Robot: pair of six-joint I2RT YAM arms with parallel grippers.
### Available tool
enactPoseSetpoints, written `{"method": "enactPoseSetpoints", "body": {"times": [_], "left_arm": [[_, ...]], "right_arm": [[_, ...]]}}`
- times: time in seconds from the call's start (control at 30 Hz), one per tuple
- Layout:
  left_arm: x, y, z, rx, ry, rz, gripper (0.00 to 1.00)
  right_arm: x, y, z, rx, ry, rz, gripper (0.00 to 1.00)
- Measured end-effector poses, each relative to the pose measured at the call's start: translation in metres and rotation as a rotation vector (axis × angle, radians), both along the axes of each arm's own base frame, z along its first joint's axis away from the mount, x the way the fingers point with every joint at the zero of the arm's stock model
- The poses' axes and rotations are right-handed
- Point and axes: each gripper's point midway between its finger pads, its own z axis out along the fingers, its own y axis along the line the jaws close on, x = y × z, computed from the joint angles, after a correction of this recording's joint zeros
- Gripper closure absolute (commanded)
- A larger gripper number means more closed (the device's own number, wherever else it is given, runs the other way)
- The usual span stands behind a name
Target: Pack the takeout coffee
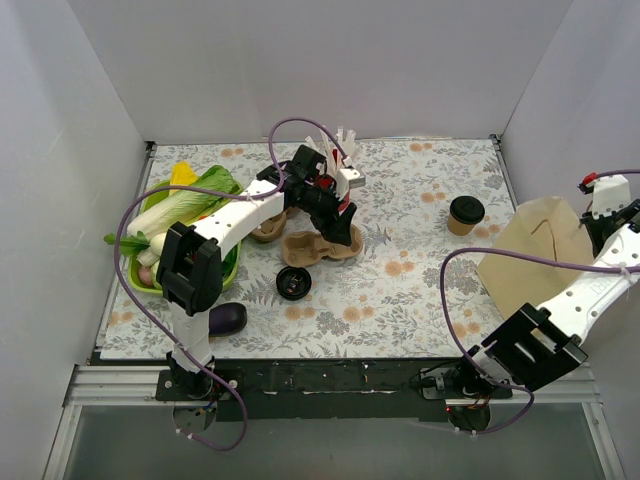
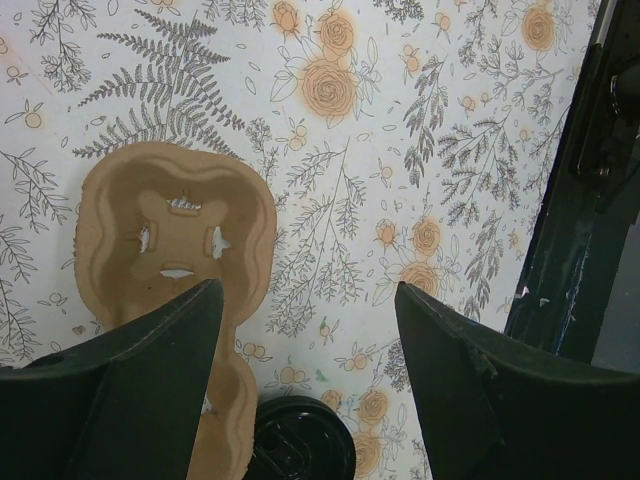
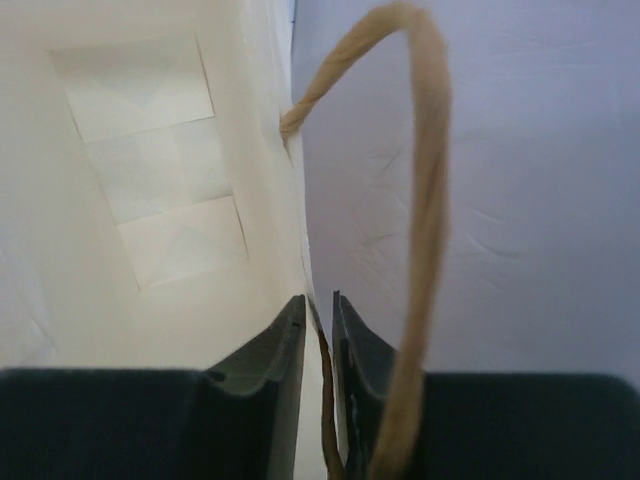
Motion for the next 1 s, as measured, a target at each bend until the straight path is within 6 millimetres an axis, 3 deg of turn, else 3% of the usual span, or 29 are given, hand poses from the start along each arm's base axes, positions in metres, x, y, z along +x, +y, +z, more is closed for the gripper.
{"method": "enactPoseSetpoints", "body": {"times": [0.17,0.37,0.53,0.8,1.0], "left_arm": [[0.0,0.001,-0.001,0.004,0.002,0.001,0.3],[-0.001,0.002,0.003,0.015,0.01,0.007,0.29],[0.006,-0.002,0.027,-0.01,-0.026,0.014,0.29],[0.014,-0.008,0.058,-0.046,-0.068,0.026,0.28],[0.014,-0.008,0.061,-0.049,-0.035,0.064,0.28]], "right_arm": [[-0.007,0.008,-0.012,0.039,0.039,0.014,0.99],[-0.02,0.031,-0.013,0.026,0.021,0.067,0.99],[-0.023,0.057,0.013,0.016,-0.07,0.122,0.99],[0.007,0.084,0.053,0.056,-0.244,0.269,0.99],[0.028,0.12,0.087,0.087,-0.359,0.42,0.99]]}}
